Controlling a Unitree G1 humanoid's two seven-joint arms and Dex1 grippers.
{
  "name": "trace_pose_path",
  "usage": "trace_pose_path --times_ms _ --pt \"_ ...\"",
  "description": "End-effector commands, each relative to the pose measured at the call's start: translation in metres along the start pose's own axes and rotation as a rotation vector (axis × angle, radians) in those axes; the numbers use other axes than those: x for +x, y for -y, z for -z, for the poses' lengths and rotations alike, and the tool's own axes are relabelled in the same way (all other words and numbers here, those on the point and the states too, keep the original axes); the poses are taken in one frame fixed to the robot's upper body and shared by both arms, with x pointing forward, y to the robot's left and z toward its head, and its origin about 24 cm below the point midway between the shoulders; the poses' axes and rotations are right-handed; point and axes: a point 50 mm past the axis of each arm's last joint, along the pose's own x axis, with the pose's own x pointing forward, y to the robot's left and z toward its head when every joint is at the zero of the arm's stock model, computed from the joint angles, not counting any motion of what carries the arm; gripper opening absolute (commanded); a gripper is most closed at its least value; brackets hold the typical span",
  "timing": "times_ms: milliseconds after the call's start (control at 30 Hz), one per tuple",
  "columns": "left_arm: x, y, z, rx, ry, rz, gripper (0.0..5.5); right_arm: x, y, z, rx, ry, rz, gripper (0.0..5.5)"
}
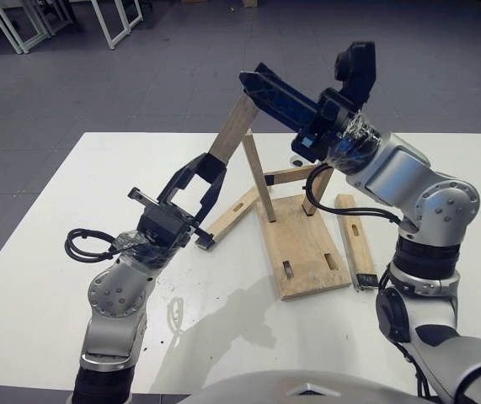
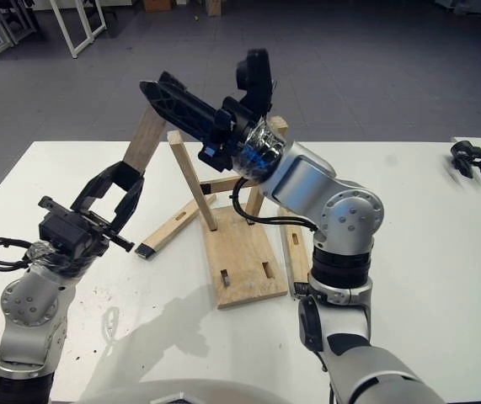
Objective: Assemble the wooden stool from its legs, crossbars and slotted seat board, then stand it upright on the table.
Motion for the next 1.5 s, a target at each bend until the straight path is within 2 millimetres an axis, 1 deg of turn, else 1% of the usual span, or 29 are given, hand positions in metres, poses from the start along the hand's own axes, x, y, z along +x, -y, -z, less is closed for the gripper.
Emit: trace_pose_path --times_ms 33,100,167,200,300,367,400,467,533,567,633,767,900,1000,1100,1200,1300,1500 --pt "0.004 0.001 -0.002 0.005 0.004 0.035 1.29 0.003 -0.003 -0.003 -0.091 -0.035 -0.002 0.78" --pt "0.005 0.000 -0.001 0.007 0.006 0.029 1.29 0.002 -0.002 -0.005 -0.105 -0.030 0.009 0.44" --pt "0.005 -0.001 0.000 0.008 0.003 0.023 1.29 -0.001 0.000 -0.010 -0.120 -0.016 0.026 0.42" --pt "0.005 -0.001 0.001 0.009 -0.002 0.020 1.66 -0.004 0.001 -0.012 -0.127 -0.012 0.040 0.42" --pt "0.000 0.000 0.005 0.010 -0.026 0.020 2.01 -0.015 0.006 -0.014 -0.134 -0.010 0.088 0.42" --pt "-0.009 0.005 0.015 0.021 -0.090 0.047 2.19 -0.027 0.011 -0.014 -0.139 -0.017 0.137 0.42" --pt "-0.015 0.007 0.021 0.028 -0.133 0.055 2.19 -0.035 0.014 -0.014 -0.145 -0.030 0.169 0.42" --pt "-0.034 0.011 0.038 0.039 -0.239 0.070 2.19 -0.060 0.023 -0.011 -0.174 -0.083 0.282 0.42" --pt "-0.047 0.010 0.049 0.063 -0.320 0.051 2.19 -0.098 0.033 -0.004 -0.212 -0.172 0.448 0.42" --pt "-0.050 0.008 0.052 0.073 -0.343 0.030 2.19 -0.113 0.035 -0.001 -0.226 -0.208 0.511 0.42" --pt "-0.054 0.006 0.055 0.088 -0.370 -0.005 2.19 -0.135 0.039 0.003 -0.244 -0.242 0.612 0.42" --pt "-0.055 0.004 0.058 0.112 -0.390 -0.050 2.19 -0.162 0.055 0.007 -0.266 -0.196 0.836 0.42" --pt "-0.053 0.002 0.060 0.117 -0.398 -0.064 2.19 -0.178 0.070 0.013 -0.267 -0.105 1.040 0.42" --pt "-0.054 0.001 0.061 0.115 -0.411 -0.076 2.19 -0.187 0.076 0.020 -0.255 -0.071 1.131 0.41" --pt "-0.054 0.002 0.061 0.109 -0.415 -0.080 2.19 -0.191 0.080 0.026 -0.241 -0.057 1.177 0.41" --pt "-0.053 0.003 0.060 0.104 -0.415 -0.083 2.19 -0.189 0.083 0.034 -0.228 -0.077 1.178 0.41" --pt "-0.052 0.002 0.061 0.101 -0.416 -0.085 2.19 -0.193 0.087 0.042 -0.223 -0.095 1.223 0.41" --pt "-0.053 0.002 0.063 0.097 -0.419 -0.086 2.19 -0.203 0.084 0.058 -0.237 -0.129 1.364 0.41"
